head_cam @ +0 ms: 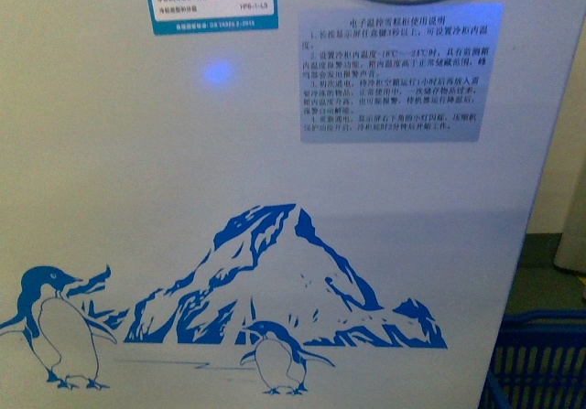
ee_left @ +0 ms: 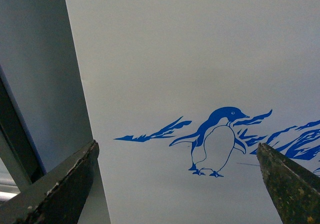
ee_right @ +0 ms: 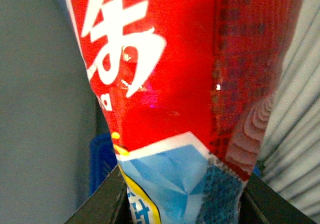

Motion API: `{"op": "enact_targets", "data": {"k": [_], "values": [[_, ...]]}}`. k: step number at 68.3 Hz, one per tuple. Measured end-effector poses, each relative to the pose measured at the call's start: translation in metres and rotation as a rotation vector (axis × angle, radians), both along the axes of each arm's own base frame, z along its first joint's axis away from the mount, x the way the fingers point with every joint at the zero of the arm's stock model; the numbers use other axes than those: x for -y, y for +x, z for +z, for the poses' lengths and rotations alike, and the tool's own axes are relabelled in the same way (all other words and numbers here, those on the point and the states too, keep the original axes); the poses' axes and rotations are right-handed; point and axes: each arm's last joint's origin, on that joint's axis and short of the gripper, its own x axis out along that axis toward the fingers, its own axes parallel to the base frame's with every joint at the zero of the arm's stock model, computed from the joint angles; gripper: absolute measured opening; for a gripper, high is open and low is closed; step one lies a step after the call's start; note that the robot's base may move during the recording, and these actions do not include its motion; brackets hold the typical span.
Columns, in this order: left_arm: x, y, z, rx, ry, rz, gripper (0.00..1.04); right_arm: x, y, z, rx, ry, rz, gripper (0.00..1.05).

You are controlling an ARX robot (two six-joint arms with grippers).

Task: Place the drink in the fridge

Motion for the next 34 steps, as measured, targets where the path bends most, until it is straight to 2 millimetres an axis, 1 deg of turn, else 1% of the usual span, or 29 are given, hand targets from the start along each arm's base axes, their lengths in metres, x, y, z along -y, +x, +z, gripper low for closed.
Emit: {"op": "enact_targets", "data": {"k": [2,4,5,10,17,22,24,26,30,34], "values": [[0.000,0.000,0.000,0.000,0.000,0.000,0.97,0.001,0.001,0.002,0.025,0.003,0.016,0.39],[0.000,0.000,0.000,0.000,0.000,0.000,0.97,-0.004,0.001,0.008,0.053,-0.005,0.025,0.39],[0.000,0.000,0.000,0.000,0.000,0.000,0.97,-0.007,0.001,0.014,0.069,-0.016,0.007,0.39],[0.000,0.000,0.000,0.000,0.000,0.000,0.97,-0.021,-0.003,0.027,0.110,-0.046,-0.037,0.39],[0.000,0.000,0.000,0.000,0.000,0.000,0.97,-0.036,-0.010,0.033,0.123,-0.050,-0.045,0.39],[0.000,0.000,0.000,0.000,0.000,0.000,0.97,-0.051,-0.022,0.036,0.147,-0.057,0.006,0.39],[0.000,0.000,0.000,0.000,0.000,0.001,0.97,-0.054,-0.025,0.037,0.154,-0.060,0.013,0.39],[0.000,0.000,0.000,0.000,0.000,0.000,0.97,-0.061,-0.035,0.041,0.176,-0.074,0.021,0.39],[0.000,0.000,0.000,0.000,0.000,0.000,0.97,-0.067,-0.043,0.044,0.195,-0.086,0.027,0.39],[0.000,0.000,0.000,0.000,0.000,0.000,0.97,-0.076,-0.055,0.047,0.214,-0.111,0.002,0.39]]}}
